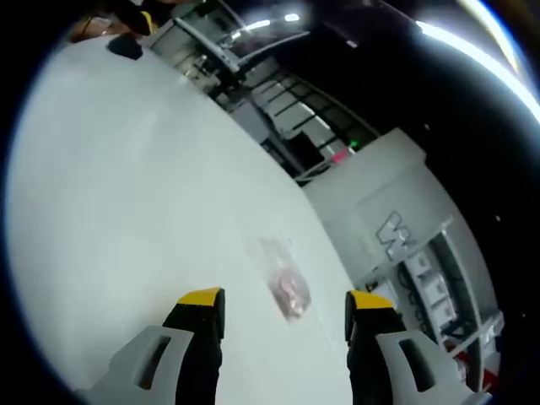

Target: Open the resealable bag by pulling the two sides of the seal apart until the entire bag opening is separated and visibly accessible.

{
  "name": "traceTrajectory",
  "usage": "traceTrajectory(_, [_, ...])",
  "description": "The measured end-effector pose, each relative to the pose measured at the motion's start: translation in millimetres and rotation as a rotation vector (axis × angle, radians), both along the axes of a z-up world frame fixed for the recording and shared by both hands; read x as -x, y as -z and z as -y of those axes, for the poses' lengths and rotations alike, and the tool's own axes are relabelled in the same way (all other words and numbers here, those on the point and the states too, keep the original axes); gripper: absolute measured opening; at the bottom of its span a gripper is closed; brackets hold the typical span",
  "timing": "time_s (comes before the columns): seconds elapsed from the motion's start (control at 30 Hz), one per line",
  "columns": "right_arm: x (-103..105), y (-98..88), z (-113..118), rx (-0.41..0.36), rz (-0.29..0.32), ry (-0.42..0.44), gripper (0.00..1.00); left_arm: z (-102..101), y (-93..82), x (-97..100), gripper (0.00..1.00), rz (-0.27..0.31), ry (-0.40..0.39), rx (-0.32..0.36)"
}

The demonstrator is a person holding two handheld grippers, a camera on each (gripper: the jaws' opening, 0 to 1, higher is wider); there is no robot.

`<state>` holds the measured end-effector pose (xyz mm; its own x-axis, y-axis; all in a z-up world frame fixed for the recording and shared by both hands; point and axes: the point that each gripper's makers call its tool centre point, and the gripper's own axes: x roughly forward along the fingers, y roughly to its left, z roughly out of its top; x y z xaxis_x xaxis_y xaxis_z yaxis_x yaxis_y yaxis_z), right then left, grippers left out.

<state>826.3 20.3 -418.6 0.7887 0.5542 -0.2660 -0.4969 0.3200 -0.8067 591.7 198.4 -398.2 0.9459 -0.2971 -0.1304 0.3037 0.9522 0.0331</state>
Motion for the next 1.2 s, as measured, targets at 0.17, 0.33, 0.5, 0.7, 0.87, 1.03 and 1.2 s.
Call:
traceTrajectory(0.17, [2.5,0.2,-1.4,-0.004,-0.007,0.002,0.56,1.8,-1.3,-0.6,0.92,0.003,0.004,0.002])
traceTrajectory(0.33, [2.1,1.6,-4.4,-0.008,-0.016,0.008,0.55,3.7,-1.0,-0.4,0.92,0.002,0.011,0.002])
traceTrajectory(0.5, [2.8,4.6,-9.3,-0.001,-0.021,0.006,0.52,0.3,0.5,-1.0,0.92,-0.001,0.01,0.005])
traceTrajectory(0.7, [4.3,6.0,-12.4,-0.001,-0.019,0.004,0.52,-2.8,0.5,-0.9,0.92,-0.001,0.005,0.004])
traceTrajectory(0.87, [2.1,6.8,-12.8,0.0,-0.022,0.0,0.52,-2.4,-0.3,-0.3,0.92,0.0,0.003,0.003])
traceTrajectory(1.03, [-3.2,5.4,-11.1,-0.003,-0.02,0.001,0.53,0.4,-1.1,-0.2,0.92,-0.001,0.006,0.0])
traceTrajectory(1.2, [-13.5,2.9,-10.2,-0.006,-0.021,0.001,0.53,2.2,-2.8,-0.5,0.92,0.001,0.009,-0.001])
